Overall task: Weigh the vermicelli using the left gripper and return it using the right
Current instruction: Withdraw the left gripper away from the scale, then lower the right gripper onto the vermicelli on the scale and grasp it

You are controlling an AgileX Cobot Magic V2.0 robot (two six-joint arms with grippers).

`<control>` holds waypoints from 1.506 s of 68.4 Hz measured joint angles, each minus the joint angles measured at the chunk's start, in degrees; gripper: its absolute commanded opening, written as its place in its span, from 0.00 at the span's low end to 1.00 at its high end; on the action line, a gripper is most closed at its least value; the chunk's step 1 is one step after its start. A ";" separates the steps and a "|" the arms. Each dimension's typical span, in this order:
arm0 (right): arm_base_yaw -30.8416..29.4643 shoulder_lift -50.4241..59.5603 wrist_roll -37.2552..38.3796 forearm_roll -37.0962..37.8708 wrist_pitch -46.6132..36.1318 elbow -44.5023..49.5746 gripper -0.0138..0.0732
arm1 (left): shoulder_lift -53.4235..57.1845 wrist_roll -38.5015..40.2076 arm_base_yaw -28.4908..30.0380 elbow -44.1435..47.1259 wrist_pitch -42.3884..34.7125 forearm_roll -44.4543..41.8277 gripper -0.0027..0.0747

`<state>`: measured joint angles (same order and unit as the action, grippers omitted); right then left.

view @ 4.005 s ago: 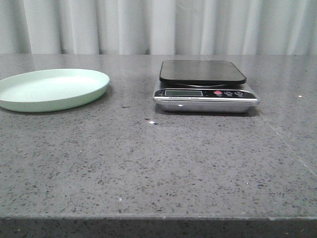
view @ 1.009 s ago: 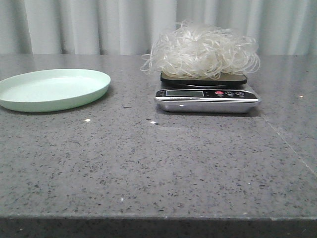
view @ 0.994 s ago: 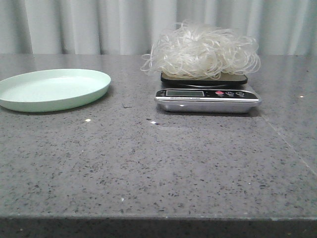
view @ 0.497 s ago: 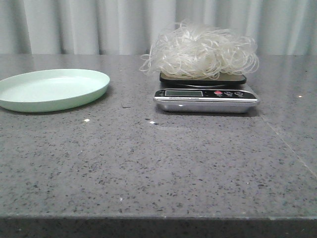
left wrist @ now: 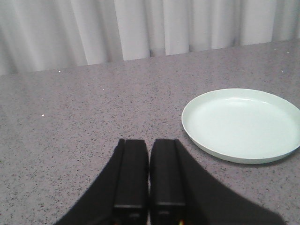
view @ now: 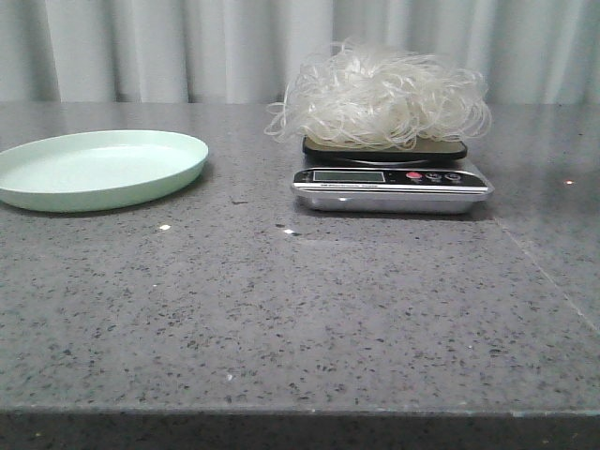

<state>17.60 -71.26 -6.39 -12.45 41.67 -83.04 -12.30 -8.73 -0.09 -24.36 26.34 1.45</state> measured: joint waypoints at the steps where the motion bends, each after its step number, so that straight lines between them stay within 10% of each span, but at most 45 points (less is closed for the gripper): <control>1: 0.51 -1.27 0.00 0.00 0.00 -0.40 0.86 | 0.00 0.00 0.00 0.00 0.00 0.00 0.21; 44: 3.56 -29.05 -0.23 0.00 -1.28 -2.15 0.86 | 0.00 0.00 0.00 0.00 -0.89 0.00 0.21; 65: 3.56 -29.68 -0.38 -0.13 -2.23 -2.63 0.31 | 0.00 0.00 0.00 0.00 -1.00 0.00 0.21; 103: 3.56 -25.87 -0.38 0.02 -1.71 -2.16 0.33 | 0.00 0.00 0.00 0.00 -1.00 0.00 0.21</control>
<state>21.16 -97.13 -6.77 -12.43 39.95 -85.20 -12.30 -8.73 -0.09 -24.36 25.34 1.45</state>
